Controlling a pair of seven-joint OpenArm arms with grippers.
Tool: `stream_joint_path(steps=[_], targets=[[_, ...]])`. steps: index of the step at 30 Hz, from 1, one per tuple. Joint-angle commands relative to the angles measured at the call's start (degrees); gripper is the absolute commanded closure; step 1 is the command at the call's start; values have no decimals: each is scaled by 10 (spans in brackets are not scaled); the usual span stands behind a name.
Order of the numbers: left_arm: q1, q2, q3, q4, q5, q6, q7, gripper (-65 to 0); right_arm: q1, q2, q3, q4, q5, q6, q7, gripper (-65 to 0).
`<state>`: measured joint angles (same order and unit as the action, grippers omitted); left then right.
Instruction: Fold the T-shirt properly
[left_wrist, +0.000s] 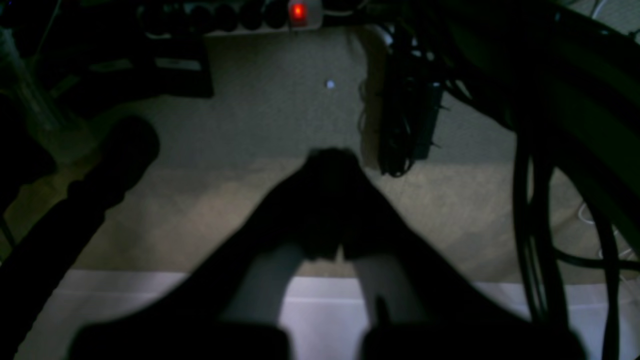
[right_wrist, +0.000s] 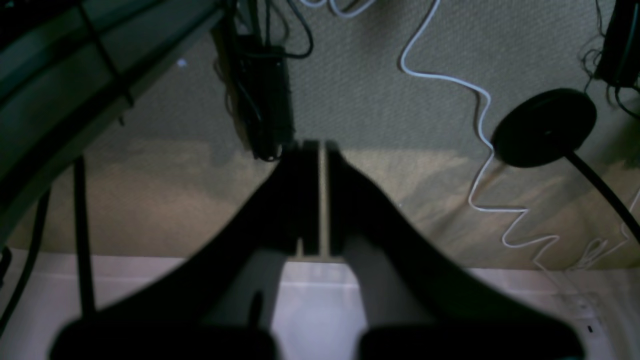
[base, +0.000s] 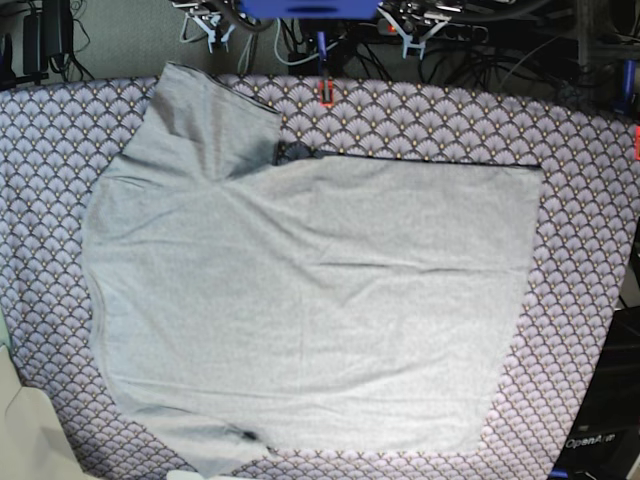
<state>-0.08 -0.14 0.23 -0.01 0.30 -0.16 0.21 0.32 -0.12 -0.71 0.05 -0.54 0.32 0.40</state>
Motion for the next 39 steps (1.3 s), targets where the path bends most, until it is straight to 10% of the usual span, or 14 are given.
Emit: stream_joint_path(steps=[1,39], targets=[[-2,0,2,1,-3,0,-2,0,1,1,0,1,6,-7,-4,0],[20,-8,-1,2,-6,-1,-10,0,-49,1,4,1,8,-9,95,0]])
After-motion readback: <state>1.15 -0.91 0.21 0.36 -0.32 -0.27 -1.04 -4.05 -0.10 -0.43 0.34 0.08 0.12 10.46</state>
